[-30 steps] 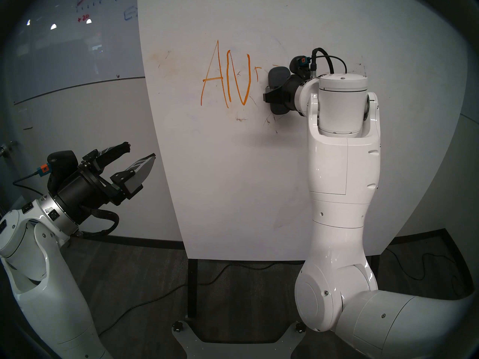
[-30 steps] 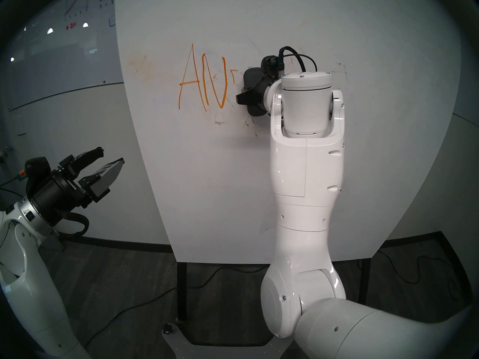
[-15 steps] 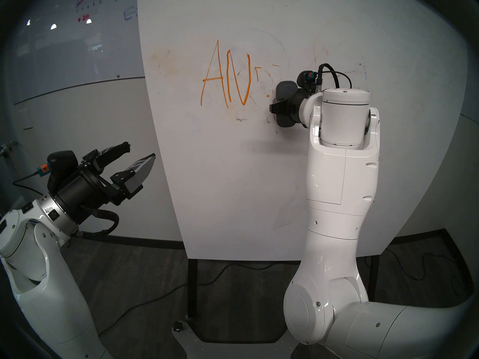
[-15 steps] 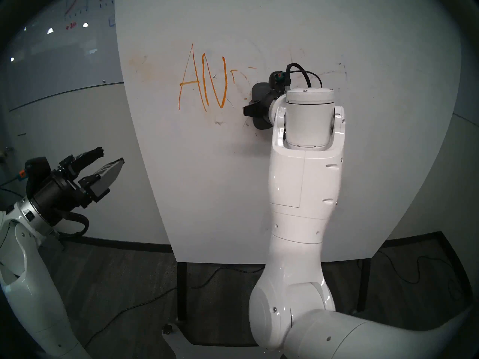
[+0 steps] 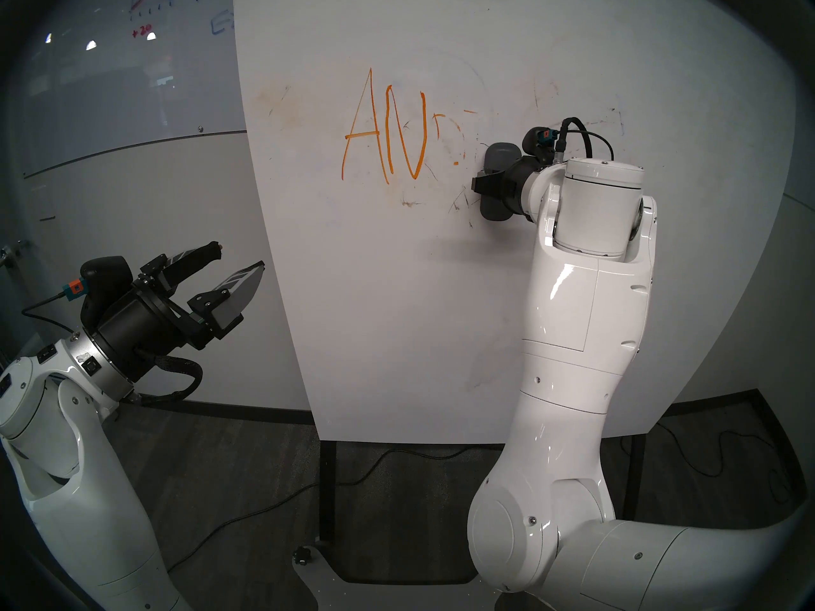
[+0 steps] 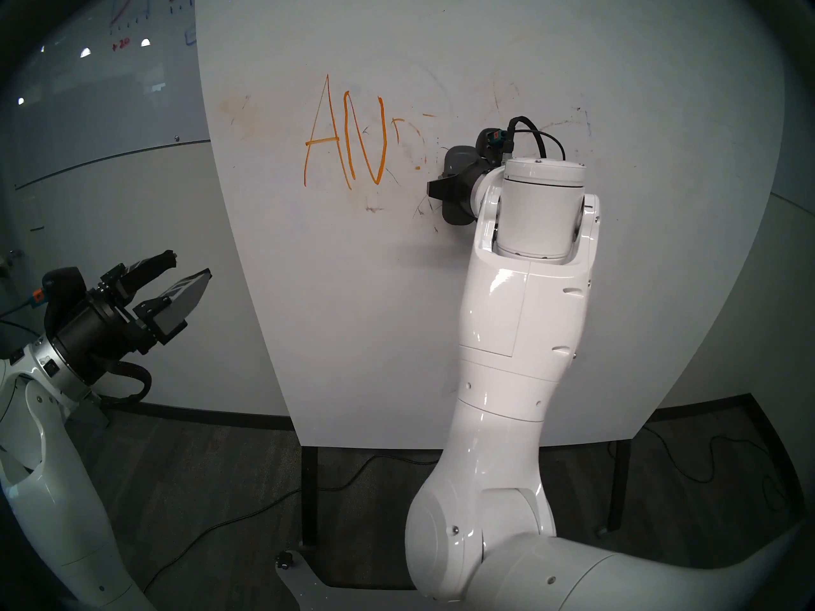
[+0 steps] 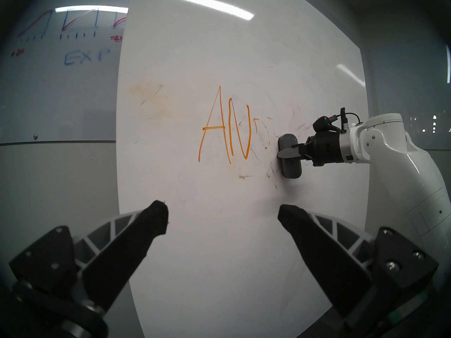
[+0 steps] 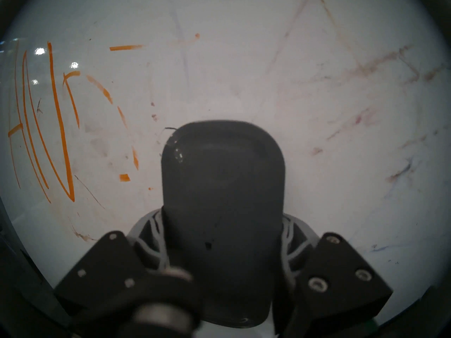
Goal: Erase all marks on the whiteboard with the eraser
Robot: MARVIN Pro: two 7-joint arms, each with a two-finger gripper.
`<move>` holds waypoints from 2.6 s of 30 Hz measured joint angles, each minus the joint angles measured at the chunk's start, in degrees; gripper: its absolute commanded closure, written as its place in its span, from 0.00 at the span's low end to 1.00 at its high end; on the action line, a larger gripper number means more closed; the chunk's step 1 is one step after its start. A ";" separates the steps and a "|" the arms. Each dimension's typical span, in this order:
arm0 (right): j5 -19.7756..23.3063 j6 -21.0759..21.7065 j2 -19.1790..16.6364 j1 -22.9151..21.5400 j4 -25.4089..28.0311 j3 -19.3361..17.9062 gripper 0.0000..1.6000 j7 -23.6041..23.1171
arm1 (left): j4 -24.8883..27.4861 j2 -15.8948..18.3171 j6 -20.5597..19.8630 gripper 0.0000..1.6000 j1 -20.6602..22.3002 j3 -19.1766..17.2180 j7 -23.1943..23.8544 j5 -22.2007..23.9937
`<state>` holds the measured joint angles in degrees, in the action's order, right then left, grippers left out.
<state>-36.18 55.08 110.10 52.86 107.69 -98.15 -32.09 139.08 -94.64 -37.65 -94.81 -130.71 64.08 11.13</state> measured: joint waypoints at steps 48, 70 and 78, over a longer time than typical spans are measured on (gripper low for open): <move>4.53 -5.71 2.91 1.97 0.58 -2.37 0.00 1.60 | 0.00 0.00 0.00 0.00 0.00 0.00 0.00 0.00; 4.14 -12.43 1.02 4.71 2.49 0.49 0.00 3.46 | 0.00 0.00 0.00 0.00 0.00 0.00 0.00 0.00; 4.76 -14.78 0.00 5.78 2.70 1.30 0.00 4.05 | 0.00 0.00 0.00 0.00 0.00 0.00 0.00 0.00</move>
<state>-31.42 40.31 110.10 58.64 110.40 -96.84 -28.03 139.08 -94.64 -37.65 -94.81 -130.70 64.07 11.13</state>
